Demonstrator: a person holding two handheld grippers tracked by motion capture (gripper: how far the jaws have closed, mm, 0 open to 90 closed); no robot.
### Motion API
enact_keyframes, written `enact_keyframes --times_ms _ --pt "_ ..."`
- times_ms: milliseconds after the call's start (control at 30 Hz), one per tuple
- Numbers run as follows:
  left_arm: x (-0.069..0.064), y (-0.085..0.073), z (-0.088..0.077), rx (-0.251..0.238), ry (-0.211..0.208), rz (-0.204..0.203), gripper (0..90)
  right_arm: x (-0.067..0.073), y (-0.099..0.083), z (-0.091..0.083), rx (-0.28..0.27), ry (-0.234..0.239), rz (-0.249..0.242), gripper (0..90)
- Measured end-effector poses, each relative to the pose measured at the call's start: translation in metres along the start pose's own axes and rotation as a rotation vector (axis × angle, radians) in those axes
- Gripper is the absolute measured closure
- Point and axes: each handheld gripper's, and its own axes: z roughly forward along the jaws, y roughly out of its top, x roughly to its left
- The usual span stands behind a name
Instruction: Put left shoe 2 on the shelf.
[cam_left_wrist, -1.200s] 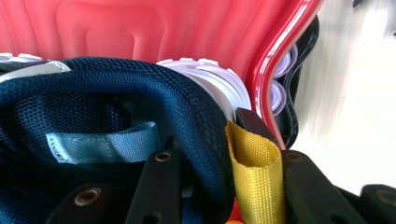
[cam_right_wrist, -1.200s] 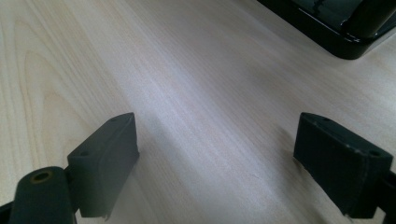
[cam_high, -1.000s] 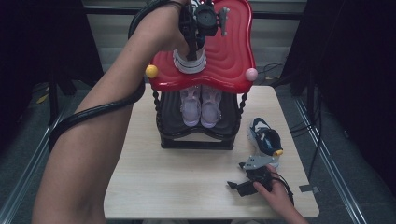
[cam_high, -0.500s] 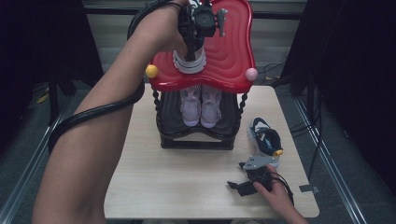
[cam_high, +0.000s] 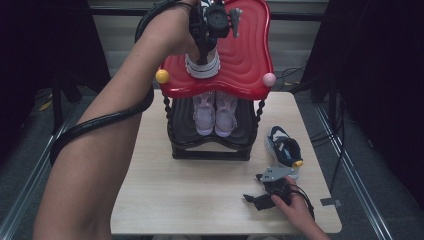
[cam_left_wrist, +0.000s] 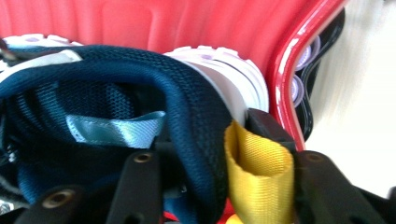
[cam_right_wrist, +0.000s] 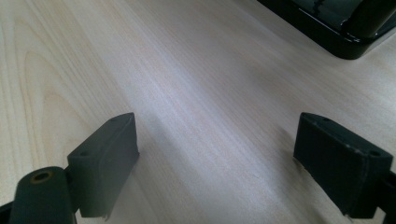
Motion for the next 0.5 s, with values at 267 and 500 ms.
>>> enact_keyframes --times_ms 267,500 --pt "0.003 -0.0033 0.0002 -0.03 0.015 -0.102 43.5 0.0 0.0 0.0 0.0 0.0 0.0 12.8" --pt "0.0037 -0.0039 -0.0002 -0.058 -0.001 -0.162 31.9 0.0 0.0 0.0 0.0 0.0 0.0 12.8"
